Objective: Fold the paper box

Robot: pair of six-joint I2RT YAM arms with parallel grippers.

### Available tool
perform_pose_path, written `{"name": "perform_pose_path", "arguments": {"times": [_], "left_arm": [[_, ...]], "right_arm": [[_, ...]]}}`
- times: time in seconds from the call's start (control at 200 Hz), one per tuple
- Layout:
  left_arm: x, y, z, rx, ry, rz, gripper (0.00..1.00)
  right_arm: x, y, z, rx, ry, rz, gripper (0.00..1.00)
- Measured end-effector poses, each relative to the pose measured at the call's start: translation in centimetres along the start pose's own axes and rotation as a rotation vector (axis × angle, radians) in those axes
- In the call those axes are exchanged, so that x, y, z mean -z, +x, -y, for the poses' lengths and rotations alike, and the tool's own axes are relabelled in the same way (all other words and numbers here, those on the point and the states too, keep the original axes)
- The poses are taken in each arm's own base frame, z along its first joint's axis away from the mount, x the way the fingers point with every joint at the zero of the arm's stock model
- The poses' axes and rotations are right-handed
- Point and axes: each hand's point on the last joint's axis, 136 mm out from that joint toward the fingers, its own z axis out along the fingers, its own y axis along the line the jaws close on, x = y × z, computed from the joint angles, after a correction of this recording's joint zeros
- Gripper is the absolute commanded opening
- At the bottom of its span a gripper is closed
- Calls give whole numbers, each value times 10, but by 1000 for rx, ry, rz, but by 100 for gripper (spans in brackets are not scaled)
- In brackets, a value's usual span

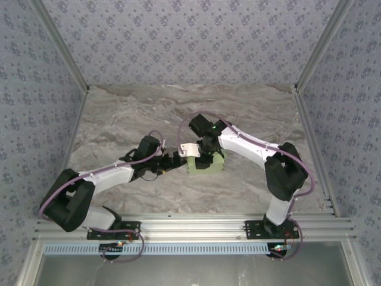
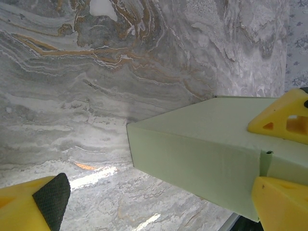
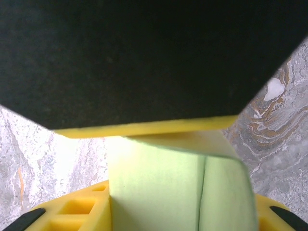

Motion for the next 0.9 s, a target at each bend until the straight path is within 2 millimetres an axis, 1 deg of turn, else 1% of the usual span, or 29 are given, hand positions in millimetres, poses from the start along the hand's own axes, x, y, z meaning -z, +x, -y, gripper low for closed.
{"name": "perform_pose_path", "arguments": {"times": [0.125, 0.28, 0.599, 0.774, 0.899], "left_arm": [[2, 1, 0, -30, -1, 1, 99], [3, 2, -6, -48, -20, -3, 99], [1, -3, -18, -28, -48, 0, 99], [2, -6, -12, -22, -32, 4, 99], [10, -9, -4, -29, -14, 26, 99]], "right_arm": [[0, -1, -3, 35, 26, 9, 37], [1, -2, -7, 86, 48, 14, 38], [0, -5, -3, 137, 72, 16, 40], [-1, -3, -2, 125, 64, 22, 50], [-6, -1, -1, 111, 51, 22, 55]]}}
